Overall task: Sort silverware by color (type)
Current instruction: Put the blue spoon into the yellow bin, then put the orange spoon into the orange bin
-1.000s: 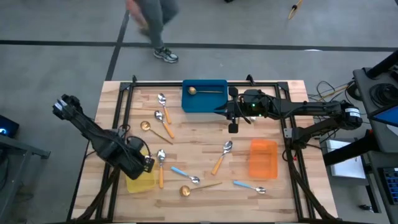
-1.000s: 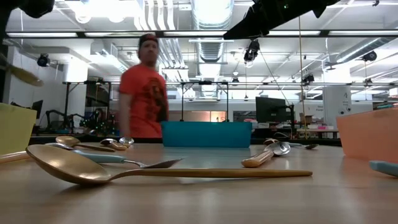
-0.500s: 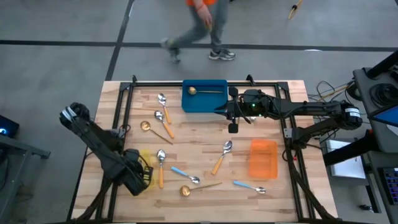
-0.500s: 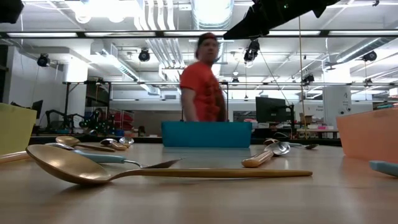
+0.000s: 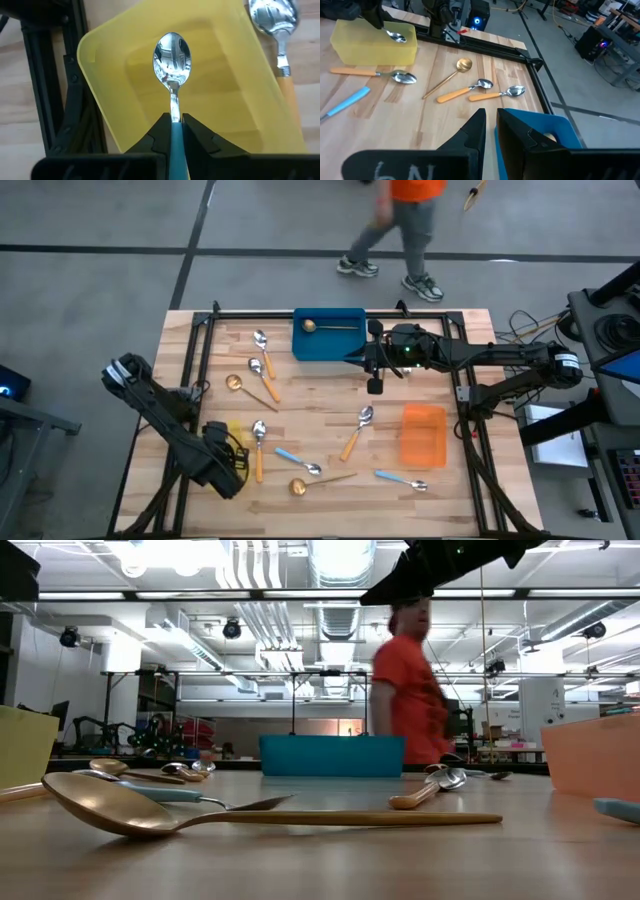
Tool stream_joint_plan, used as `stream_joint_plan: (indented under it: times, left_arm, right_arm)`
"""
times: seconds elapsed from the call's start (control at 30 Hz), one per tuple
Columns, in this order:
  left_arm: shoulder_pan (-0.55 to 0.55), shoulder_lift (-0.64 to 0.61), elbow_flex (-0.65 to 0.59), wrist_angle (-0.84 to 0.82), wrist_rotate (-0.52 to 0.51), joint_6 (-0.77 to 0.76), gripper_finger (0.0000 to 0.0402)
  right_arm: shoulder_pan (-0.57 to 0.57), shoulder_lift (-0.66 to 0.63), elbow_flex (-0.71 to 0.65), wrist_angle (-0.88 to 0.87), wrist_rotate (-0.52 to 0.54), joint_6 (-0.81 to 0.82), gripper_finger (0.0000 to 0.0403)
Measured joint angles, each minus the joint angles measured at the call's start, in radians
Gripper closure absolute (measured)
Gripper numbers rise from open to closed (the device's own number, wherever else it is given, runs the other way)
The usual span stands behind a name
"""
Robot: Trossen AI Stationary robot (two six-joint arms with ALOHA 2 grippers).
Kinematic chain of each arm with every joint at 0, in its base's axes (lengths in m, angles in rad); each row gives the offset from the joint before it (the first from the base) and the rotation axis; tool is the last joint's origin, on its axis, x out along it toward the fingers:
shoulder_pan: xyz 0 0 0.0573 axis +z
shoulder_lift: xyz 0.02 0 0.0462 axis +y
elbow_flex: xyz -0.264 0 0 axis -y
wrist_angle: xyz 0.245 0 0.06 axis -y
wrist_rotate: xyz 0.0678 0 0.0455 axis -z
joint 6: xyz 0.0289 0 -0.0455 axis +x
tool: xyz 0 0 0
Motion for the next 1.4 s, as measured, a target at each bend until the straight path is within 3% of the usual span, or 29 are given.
stream_joint_plan:
  times: [0.4, 0.83, 1.2, 1.4]
  left_arm:
    - [0.001, 0.054, -0.004, 0.0, -0.008, -0.007, 0.0383]
    - [0.002, 0.055, -0.004, -0.001, -0.009, -0.006, 0.0344]
    - [0.002, 0.034, 0.001, 0.007, -0.01, 0.037, 0.0337]
    - [0.013, 0.008, 0.07, -0.003, -0.145, 0.162, 0.0337]
  right_arm:
    - [0.0, 0.0, -0.002, 0.0, 0.0, 0.003, 0.0365]
    - [0.0, 0.0, -0.004, 0.0, 0.0, 0.003, 0.0365]
    - [0.0, 0.0, -0.006, 0.0, 0.0, 0.013, 0.0365]
    - [0.0, 0.0, -0.006, 0.0, 0.0, 0.013, 0.0365]
